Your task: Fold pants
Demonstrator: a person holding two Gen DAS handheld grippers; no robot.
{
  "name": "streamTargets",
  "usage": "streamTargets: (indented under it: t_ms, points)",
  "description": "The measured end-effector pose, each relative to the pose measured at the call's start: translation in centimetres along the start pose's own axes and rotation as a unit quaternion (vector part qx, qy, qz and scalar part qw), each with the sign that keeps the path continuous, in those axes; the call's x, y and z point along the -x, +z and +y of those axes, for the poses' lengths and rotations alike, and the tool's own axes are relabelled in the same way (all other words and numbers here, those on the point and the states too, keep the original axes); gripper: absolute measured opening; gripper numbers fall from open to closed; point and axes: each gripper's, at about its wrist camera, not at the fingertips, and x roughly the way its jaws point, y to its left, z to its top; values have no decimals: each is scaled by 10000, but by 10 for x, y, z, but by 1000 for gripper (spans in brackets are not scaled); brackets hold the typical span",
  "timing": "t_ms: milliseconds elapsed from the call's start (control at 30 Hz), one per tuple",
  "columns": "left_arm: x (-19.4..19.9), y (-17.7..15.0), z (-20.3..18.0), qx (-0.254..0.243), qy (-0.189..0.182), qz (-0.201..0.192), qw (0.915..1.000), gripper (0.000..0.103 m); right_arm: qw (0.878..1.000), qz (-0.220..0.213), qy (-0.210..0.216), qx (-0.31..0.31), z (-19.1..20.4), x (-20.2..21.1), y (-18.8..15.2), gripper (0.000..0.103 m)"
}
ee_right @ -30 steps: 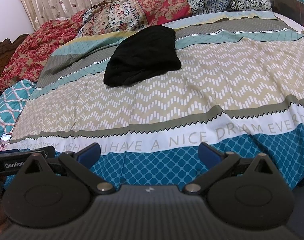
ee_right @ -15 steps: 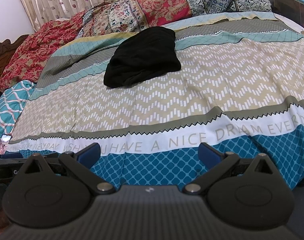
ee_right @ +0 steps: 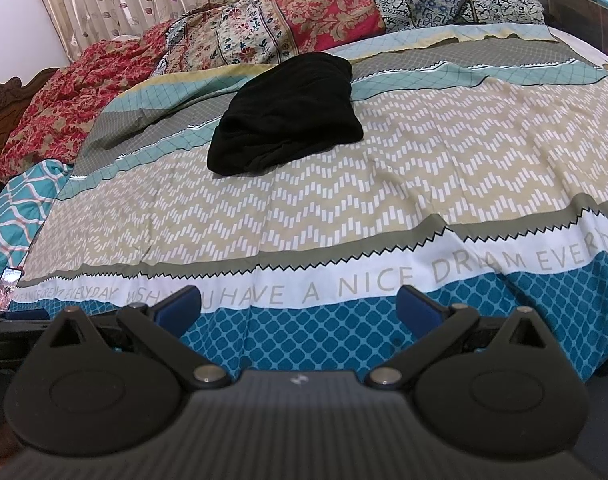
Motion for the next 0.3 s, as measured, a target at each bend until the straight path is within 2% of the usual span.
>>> streamTargets:
  t_ms: [300]
  points:
    - [-4,-2,1,27,-343,65,9994,103,10000,22,3,-1,-2,-2,0,103]
